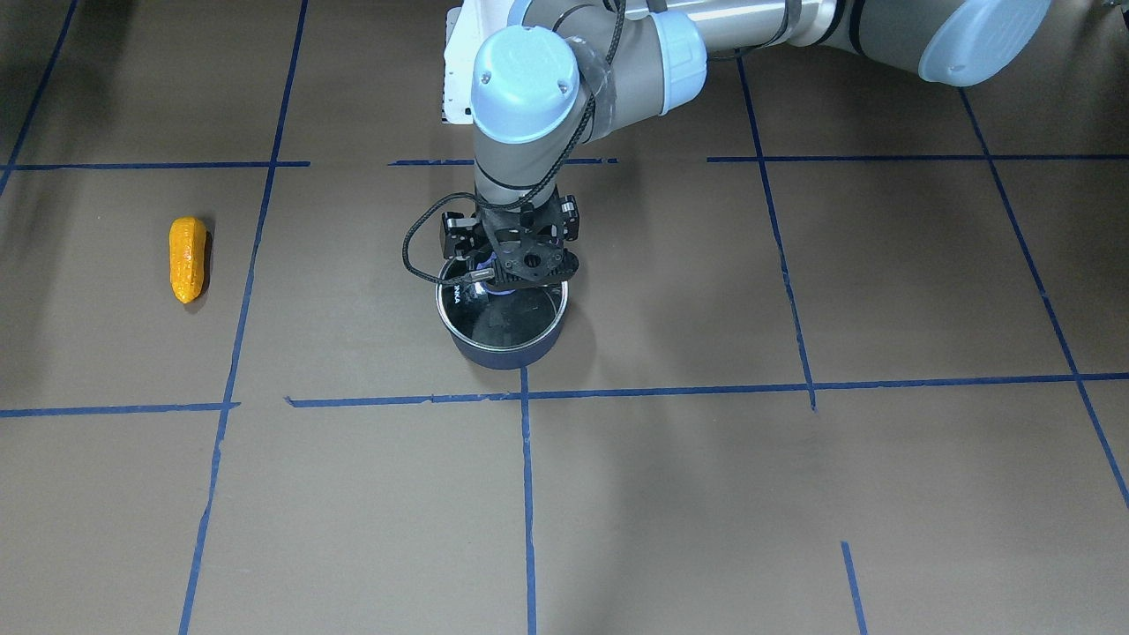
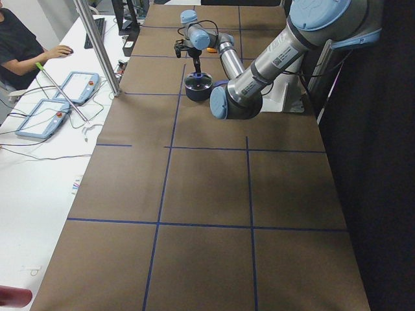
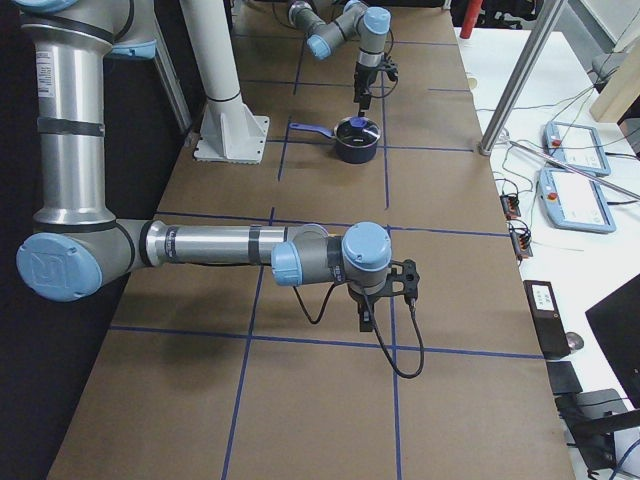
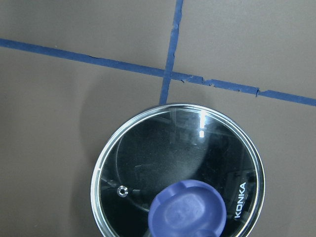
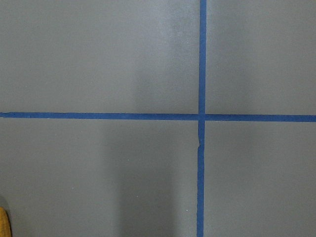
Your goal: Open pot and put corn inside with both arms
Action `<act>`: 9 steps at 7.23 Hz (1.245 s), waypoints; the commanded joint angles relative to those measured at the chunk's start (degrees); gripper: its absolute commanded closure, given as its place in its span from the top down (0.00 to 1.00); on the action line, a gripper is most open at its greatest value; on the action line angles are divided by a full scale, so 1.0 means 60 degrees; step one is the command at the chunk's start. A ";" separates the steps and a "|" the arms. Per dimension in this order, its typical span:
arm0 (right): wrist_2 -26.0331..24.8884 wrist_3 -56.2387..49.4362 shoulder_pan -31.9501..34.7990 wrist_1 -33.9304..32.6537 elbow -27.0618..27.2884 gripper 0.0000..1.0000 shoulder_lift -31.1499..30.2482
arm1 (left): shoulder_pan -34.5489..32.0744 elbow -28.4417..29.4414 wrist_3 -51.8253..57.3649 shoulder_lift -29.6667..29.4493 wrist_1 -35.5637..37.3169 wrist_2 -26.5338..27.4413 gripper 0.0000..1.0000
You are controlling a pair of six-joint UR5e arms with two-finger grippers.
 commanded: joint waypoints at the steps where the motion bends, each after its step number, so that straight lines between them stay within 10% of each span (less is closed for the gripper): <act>1: 0.0001 0.0014 0.0000 0.0000 -0.0014 1.00 -0.0006 | 0.0177 0.0240 -0.0187 -0.0060 -0.0219 0.0125 1.00; 9: -0.0013 0.0058 0.0000 0.0000 -0.0014 1.00 0.0009 | 0.0338 0.0679 -0.0217 -0.0104 -0.0278 0.0446 0.99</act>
